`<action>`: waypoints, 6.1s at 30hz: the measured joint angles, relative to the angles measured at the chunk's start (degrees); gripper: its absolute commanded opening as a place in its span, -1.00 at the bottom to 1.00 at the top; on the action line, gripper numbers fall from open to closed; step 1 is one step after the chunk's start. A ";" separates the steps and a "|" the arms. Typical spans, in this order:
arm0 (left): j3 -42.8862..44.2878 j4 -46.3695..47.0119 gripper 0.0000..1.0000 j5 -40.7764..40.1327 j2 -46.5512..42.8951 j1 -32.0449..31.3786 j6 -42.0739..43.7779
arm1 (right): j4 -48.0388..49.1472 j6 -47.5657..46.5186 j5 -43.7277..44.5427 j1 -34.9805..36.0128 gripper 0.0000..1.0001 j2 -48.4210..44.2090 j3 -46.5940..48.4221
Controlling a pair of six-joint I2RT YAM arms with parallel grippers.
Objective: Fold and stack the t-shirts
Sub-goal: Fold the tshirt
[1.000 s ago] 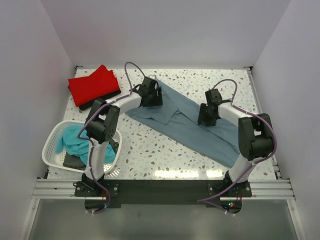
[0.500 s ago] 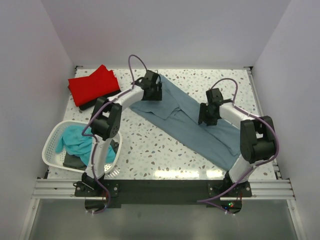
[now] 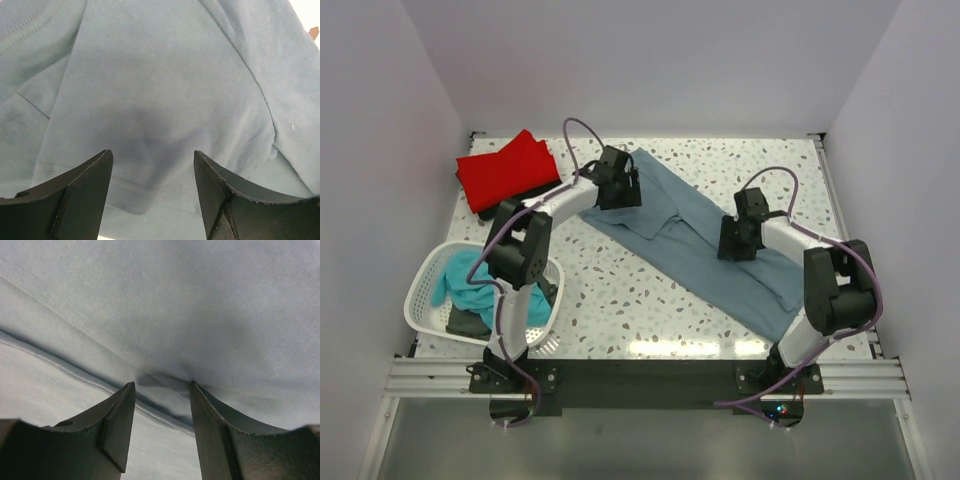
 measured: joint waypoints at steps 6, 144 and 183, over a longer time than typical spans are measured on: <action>-2.47 1.95 0.42 2.91 1.09 0.98 -2.10 | 0.35 0.15 -0.24 0.00 0.04 -0.22 -0.48; -18.86 7.98 0.51 15.43 -24.83 -4.37 6.38 | -27.61 7.17 -4.09 26.73 0.05 -11.80 -0.96; -51.63 -7.72 0.28 16.48 -44.61 -19.91 -8.90 | -19.93 7.48 -14.62 26.73 -0.47 -11.37 -13.16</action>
